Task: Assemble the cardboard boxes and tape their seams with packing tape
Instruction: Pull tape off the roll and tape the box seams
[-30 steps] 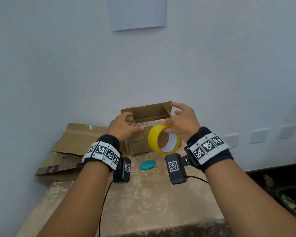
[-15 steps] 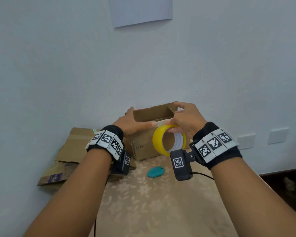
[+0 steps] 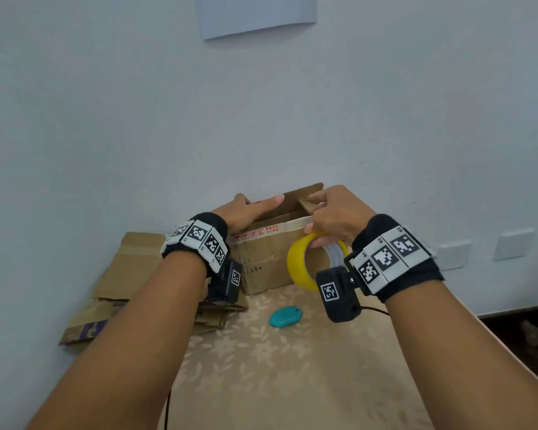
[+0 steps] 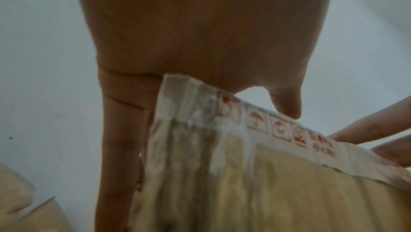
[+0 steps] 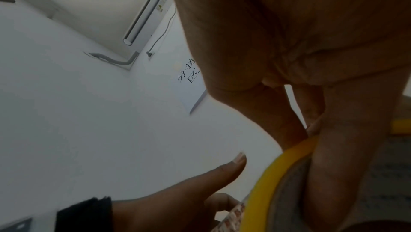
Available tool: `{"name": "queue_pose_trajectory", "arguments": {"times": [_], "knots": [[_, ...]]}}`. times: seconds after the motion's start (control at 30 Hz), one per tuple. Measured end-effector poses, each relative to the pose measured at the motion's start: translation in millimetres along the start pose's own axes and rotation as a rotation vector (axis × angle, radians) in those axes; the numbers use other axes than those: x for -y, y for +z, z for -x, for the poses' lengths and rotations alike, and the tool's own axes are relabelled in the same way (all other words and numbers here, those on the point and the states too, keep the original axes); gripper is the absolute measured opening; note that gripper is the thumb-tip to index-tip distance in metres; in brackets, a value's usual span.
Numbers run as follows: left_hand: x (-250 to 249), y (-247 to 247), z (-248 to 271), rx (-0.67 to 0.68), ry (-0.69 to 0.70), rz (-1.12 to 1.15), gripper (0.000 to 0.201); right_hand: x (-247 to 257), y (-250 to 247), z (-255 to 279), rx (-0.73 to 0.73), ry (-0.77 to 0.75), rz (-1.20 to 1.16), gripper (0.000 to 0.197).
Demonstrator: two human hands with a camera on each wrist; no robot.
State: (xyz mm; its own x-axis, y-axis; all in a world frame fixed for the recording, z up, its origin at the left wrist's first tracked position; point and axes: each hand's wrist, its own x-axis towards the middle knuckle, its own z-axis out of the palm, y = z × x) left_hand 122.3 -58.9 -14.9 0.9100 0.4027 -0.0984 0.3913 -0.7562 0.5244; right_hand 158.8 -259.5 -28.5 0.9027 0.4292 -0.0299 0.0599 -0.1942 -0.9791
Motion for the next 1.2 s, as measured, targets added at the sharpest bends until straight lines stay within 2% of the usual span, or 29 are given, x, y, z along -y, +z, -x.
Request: {"name": "queue_pose_trajectory", "arguments": {"times": [0.17, 0.23, 0.3, 0.37, 0.57, 0.67, 0.87, 1.07, 1.13, 1.2], "knots": [[4, -1, 4, 0.038, 0.02, 0.014, 0.124, 0, 6, 1, -0.009, 0.004, 0.033, 0.071], [5, -1, 7, 0.066, 0.027, 0.021, 0.126, -1, 7, 2, -0.017, -0.002, 0.042, 0.071], [6, -1, 9, 0.078, 0.026, -0.005, 0.137, -2, 8, 3, -0.019, -0.008, 0.066, 0.071], [7, 0, 10, 0.058, 0.041, -0.048, 0.141, -2, 9, 4, -0.015, -0.014, 0.084, 0.072], [8, 5, 12, 0.02, 0.07, -0.088, 0.111, -3, 11, 13, -0.023, -0.056, 0.098, 0.073], [8, 4, 12, 0.022, 0.082, -0.093, 0.106, -3, 11, 15, -0.028, -0.064, 0.1, 0.073], [7, 1, 7, 0.023, 0.121, -0.085, 0.129, -2, 12, 15, -0.028, -0.043, 0.24, 0.071], [3, 5, 11, 0.01, 0.131, -0.071, 0.129, -4, 15, 14, 0.008, -0.041, 0.286, 0.072], [5, 7, 10, -0.004, 0.13, -0.083, 0.115, -5, 15, 11, 0.014, -0.042, 0.29, 0.074], [6, 9, 11, -0.026, 0.146, -0.094, 0.089, -8, 15, 8, 0.022, -0.043, 0.264, 0.074]]}}
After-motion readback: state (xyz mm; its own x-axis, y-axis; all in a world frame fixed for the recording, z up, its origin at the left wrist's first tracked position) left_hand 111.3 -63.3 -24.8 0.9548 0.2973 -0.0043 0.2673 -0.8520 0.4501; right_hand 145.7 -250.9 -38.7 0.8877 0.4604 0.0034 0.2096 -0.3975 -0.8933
